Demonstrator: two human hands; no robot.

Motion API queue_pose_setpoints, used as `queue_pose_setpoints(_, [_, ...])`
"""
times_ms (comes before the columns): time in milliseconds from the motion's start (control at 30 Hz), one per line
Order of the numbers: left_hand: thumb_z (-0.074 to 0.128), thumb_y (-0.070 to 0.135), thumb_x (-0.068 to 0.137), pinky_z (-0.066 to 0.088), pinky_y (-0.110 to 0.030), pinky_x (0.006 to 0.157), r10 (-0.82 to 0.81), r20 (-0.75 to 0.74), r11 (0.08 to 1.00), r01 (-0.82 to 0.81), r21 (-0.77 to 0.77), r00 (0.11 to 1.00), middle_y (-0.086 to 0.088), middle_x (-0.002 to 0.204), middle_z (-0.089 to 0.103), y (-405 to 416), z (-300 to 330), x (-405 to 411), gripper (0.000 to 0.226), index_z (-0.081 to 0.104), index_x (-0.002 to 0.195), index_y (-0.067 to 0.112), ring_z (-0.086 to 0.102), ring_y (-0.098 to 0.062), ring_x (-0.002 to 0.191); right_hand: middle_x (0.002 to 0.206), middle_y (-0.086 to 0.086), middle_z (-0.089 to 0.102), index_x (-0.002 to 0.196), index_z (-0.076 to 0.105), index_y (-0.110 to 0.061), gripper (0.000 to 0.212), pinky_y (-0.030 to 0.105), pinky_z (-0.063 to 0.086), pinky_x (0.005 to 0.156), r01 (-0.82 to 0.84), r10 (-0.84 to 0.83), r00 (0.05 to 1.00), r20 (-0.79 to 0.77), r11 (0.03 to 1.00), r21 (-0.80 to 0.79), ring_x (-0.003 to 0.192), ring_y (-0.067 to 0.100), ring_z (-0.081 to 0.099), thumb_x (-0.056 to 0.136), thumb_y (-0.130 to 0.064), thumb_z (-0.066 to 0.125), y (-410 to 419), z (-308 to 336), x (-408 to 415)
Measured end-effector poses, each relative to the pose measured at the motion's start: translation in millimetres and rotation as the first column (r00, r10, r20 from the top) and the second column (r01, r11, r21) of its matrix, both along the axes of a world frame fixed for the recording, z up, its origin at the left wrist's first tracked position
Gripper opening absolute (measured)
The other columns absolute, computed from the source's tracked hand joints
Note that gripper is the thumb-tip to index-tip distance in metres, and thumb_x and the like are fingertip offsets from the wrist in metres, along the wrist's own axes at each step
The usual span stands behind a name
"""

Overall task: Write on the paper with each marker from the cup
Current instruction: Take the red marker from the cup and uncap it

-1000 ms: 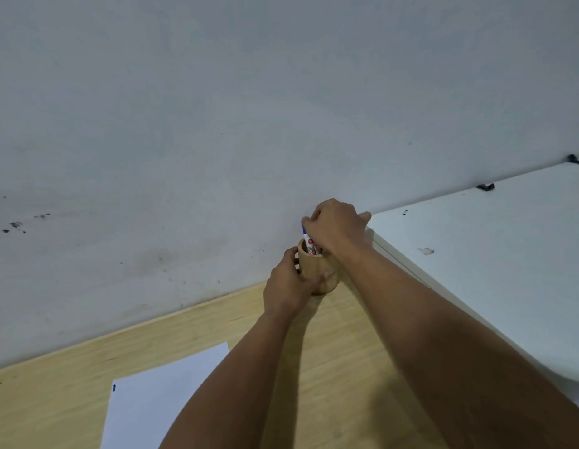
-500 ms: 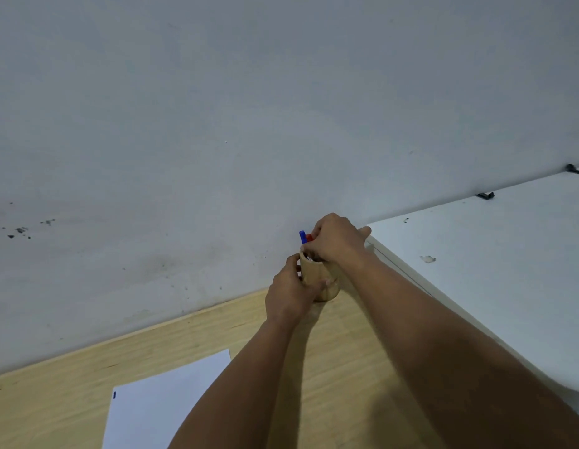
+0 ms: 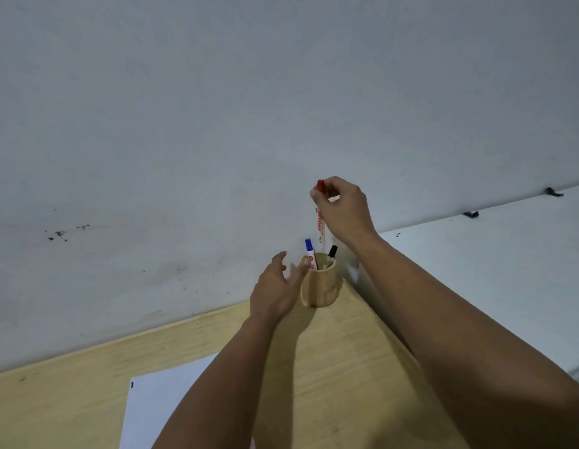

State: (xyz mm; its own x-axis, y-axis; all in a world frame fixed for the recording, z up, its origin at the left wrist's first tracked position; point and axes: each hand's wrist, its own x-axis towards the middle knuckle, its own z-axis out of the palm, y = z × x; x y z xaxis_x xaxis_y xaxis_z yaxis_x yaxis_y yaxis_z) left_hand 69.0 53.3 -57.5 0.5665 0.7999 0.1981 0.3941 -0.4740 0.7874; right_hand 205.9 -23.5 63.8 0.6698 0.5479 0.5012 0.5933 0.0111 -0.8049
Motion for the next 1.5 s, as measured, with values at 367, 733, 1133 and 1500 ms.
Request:
queue_pose_setpoints(367, [0.031,0.074,0.097,0.052,-0.045,0.087,0.243,0.232,0.970,-0.236,-0.060,0.942,-0.004,0.093,0.072,-5,33,-168,0.074,0.065,0.095,0.009,0.067,-0.024,0.091,0.082,0.001,0.057,0.131,0.071,-0.027,0.031,0.027,0.043,0.061,-0.541,0.422,0.796,-0.433,0.817,-0.199,0.067,0.015,0.048,0.108,-0.018,0.053,-6,-72,-170])
queue_pose_setpoints(733, [0.045,0.058,0.103,0.036,-0.033,0.060,0.185,0.106,0.983,-0.186,0.000,0.977,-0.007,0.065,0.046,14,44,-315,0.056,0.074,0.072,0.022,0.043,-0.019,0.057,0.105,0.013,0.083,0.118,0.077,-0.001,0.026,0.025,0.052,0.066,-0.787,0.608,0.532,-0.590,0.612,-0.078,0.071,0.013,0.064,0.097,-0.017,0.078,3,-78,-285])
queue_pose_setpoints(1133, [0.047,0.035,0.105,0.033,-0.030,0.054,0.193,-0.017,0.978,-0.194,-0.073,0.981,-0.006,0.060,0.046,60,36,-339,0.050,0.075,0.082,0.000,0.037,-0.021,0.054,0.095,0.010,0.079,0.107,0.082,-0.007,0.013,0.029,0.059,0.072,-0.779,0.629,0.510,-0.587,0.627,-0.004,0.067,0.016,0.062,0.094,-0.007,0.079,50,-112,-315])
queue_pose_setpoints(1500, [0.045,0.030,0.106,0.049,-0.029,0.052,0.230,0.042,0.957,-0.218,-0.189,0.972,-0.004,0.063,0.048,84,-5,-299,0.050,0.064,0.071,-0.001,0.046,-0.019,0.058,0.079,-0.006,0.080,0.097,0.084,-0.021,0.013,0.031,0.060,0.076,-0.631,0.559,0.765,-0.320,0.749,-0.201,0.072,0.013,0.073,0.091,-0.009,0.081,73,-154,-275])
